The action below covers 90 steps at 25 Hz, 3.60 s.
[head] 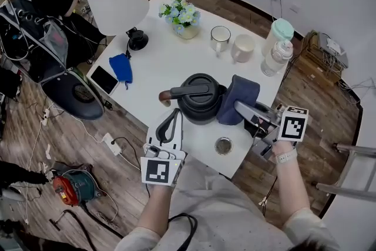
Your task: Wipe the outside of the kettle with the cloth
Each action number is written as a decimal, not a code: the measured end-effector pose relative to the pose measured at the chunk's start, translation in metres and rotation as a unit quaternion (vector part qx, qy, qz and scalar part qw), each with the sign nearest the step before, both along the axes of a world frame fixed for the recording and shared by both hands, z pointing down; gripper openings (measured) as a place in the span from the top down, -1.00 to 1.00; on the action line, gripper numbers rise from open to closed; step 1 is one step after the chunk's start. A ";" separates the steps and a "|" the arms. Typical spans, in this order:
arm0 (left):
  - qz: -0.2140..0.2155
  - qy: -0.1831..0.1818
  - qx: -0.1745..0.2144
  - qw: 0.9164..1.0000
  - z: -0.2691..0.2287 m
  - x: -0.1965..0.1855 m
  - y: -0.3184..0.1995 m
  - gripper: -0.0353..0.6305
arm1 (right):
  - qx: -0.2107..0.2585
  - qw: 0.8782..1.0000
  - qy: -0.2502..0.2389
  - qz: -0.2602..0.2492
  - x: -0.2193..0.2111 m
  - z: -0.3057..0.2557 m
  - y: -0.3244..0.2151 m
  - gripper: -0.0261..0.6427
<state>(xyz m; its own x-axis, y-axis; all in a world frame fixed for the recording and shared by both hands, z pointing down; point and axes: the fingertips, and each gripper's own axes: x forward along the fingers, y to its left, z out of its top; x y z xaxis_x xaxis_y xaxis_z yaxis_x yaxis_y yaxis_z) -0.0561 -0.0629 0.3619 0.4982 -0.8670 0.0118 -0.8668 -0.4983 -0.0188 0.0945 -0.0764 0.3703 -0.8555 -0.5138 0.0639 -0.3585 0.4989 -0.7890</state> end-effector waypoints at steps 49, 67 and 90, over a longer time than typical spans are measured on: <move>0.051 -0.034 0.002 0.998 0.011 -0.036 -0.096 0.87 | -0.126 0.989 -0.021 -0.080 -0.069 0.092 0.047 0.76; 0.002 -0.040 0.011 0.999 0.009 -0.046 -0.038 0.87 | -0.178 0.979 0.098 -0.038 -0.064 0.144 0.055 0.76; -0.004 0.051 -0.040 0.998 -0.001 0.027 0.056 0.79 | -0.054 0.961 -0.121 -0.242 -0.051 -0.014 0.005 0.76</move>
